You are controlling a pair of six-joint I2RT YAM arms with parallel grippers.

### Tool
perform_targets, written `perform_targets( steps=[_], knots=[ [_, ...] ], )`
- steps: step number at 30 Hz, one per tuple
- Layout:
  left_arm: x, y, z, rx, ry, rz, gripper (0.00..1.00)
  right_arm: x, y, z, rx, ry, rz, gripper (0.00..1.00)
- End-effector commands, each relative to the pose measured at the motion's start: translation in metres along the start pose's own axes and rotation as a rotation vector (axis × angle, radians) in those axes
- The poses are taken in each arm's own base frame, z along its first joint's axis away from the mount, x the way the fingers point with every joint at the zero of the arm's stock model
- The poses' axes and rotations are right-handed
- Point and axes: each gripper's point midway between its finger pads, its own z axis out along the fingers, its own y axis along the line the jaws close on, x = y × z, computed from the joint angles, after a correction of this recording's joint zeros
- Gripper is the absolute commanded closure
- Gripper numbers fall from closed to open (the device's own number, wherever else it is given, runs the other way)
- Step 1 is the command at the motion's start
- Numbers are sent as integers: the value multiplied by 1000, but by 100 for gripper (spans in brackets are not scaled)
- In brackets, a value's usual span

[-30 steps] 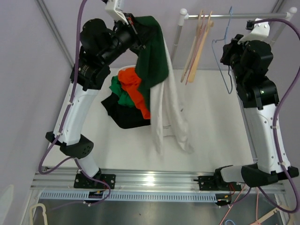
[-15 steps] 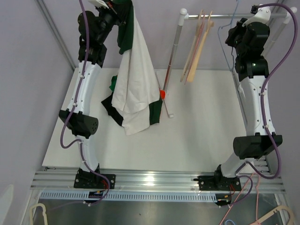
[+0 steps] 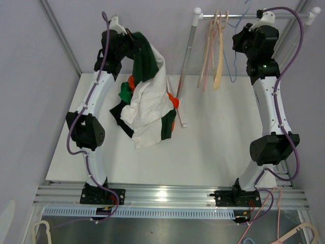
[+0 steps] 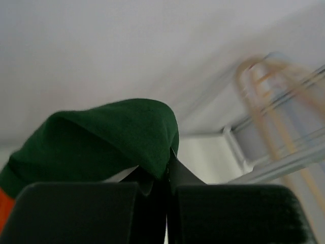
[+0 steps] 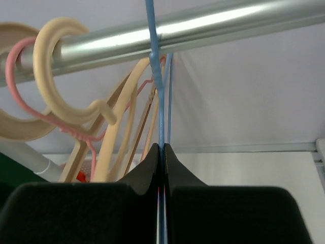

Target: Remove the t-shirt from the hanger

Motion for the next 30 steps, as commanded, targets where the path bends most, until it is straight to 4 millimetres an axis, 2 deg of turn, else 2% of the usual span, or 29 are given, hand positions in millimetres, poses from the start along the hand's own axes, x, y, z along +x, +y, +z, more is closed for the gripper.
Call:
perform_targets(
  steps=[1, 2, 4, 5, 6, 10, 15, 21, 25, 29, 30],
  knots=[
    [107, 61, -14, -219, 288, -170, 99, -26, 33, -19, -98, -78, -21, 100],
    [140, 82, -26, -293, 352, -197, 99, -22, 36, -21, -104, -66, -23, 100],
    [163, 96, -41, -368, 402, -225, 99, -23, 40, -27, -108, -63, -24, 100],
    [168, 99, -46, -398, 411, -248, 99, -17, 41, -27, -105, -45, -23, 100],
    [181, 108, -55, -448, 451, -260, 99, -16, 41, -29, -103, -44, -21, 100],
    [213, 121, -71, -525, 559, -301, 99, -14, 42, -38, -88, -40, -12, 100],
    [246, 132, -75, -535, 643, -347, 99, -9, 35, -42, -46, -19, -13, 100],
    [265, 142, -74, -546, 676, -351, 99, -5, 23, -46, 11, -13, -54, 100],
    [271, 139, -71, -503, 702, -355, 99, 3, 16, -38, 30, 3, -62, 100],
    [274, 138, -72, -497, 711, -364, 93, 10, 16, -30, 10, 25, -65, 100],
    [271, 138, -71, -498, 705, -358, 87, 10, 17, -30, 10, 25, -67, 100]
  ],
)
